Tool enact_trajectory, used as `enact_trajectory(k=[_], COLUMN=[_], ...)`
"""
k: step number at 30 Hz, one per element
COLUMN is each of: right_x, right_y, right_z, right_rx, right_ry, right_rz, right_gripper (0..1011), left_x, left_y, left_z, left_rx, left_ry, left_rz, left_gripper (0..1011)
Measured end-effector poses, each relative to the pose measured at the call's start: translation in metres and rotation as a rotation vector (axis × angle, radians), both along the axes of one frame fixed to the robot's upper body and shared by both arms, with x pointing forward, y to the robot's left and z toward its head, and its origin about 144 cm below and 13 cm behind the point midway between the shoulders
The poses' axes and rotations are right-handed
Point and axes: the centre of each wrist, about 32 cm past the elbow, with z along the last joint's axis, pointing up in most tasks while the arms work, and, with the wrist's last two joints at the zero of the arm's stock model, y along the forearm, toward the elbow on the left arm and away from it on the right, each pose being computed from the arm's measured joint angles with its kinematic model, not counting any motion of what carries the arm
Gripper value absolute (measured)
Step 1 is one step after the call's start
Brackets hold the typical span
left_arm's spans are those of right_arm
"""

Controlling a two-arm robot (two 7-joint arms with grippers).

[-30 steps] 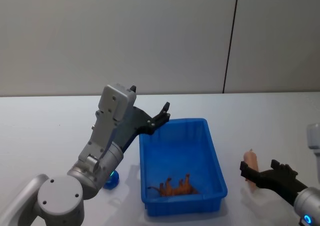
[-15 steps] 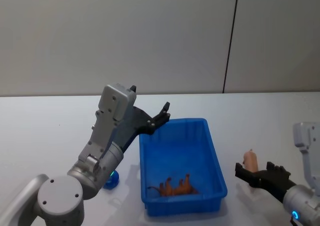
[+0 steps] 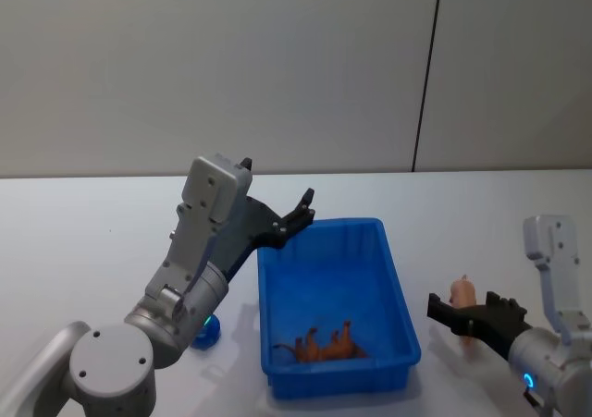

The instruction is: Pick up the two dolls from the table and place them into the box.

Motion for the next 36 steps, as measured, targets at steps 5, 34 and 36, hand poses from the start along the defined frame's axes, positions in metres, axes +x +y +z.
enact_trajectory(k=[5,34,36], right_x=[0.008,0.025,0.025], right_y=[0.003,0.001,0.001], right_z=[0.001,0.005,0.005], right_rx=[-0.004,-0.008,-0.008], right_ry=[0.017,0.102,0.104], right_rz=[-0.007,-0.021,-0.020], right_gripper=[1001,868,818], left_x=[0.000,0.000,0.000], left_y=[0.000,0.000,0.000], left_z=[0.000,0.000,0.000], left_rx=[0.000,0.000,0.000], left_ry=[0.000,0.000,0.000], left_rz=[0.000,0.000,0.000], left_gripper=[1001,1001,1001])
